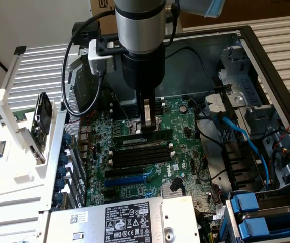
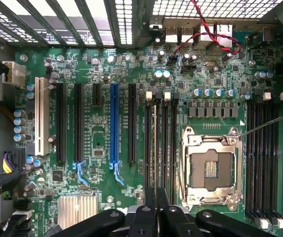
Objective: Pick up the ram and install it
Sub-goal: 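Insert the ram into the slot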
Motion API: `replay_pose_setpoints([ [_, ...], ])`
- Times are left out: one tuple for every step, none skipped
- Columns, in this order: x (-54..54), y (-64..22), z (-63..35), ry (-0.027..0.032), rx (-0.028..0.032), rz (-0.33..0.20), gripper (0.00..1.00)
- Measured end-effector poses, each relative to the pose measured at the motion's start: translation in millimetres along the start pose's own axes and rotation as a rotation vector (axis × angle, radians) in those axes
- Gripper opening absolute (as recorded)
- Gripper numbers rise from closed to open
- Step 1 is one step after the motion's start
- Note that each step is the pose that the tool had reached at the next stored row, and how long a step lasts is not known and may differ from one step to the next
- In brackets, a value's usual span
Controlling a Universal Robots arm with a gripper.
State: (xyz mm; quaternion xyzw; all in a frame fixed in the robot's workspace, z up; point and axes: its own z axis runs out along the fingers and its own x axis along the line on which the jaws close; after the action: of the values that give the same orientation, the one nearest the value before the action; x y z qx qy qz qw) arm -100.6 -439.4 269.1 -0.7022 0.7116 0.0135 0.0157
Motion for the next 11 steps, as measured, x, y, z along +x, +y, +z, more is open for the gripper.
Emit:
replay_pose_setpoints([
  [0.0, 0.1, 0.5, -0.0001, -0.0015, -0.001, 0.12],
  [0.0, 0.1, 0.8, -0.0001, -0.0031, -0.002, 0.12],
  [0.0, 0.2, 1.2, 0.0001, -0.0049, -0.003, 0.12],
  [0.1, 0.3, 1.7, 0.0, -0.0069, -0.004, 0.12],
  [0.1, 0.2, 2.4, 0.0001, -0.0097, -0.006, 0.12],
  [0.2, 0.2, 3.1, 0.0002, -0.0133, -0.008, 0.12],
  [0.2, 0.3, 3.7, 0.0003, -0.0178, -0.011, 0.12],
  [0.0, 0.3, 4.2, 0.0006, -0.0226, -0.016, 0.12],
  [-0.3, 0.3, 4.7, 0.0008, -0.0264, -0.021, 0.12],
  [-0.5, 0.3, 5.3, 0.0009, -0.0291, -0.026, 0.12],
  [-0.5, 0.4, 5.5, 0.0009, -0.0307, -0.031, 0.12],
])
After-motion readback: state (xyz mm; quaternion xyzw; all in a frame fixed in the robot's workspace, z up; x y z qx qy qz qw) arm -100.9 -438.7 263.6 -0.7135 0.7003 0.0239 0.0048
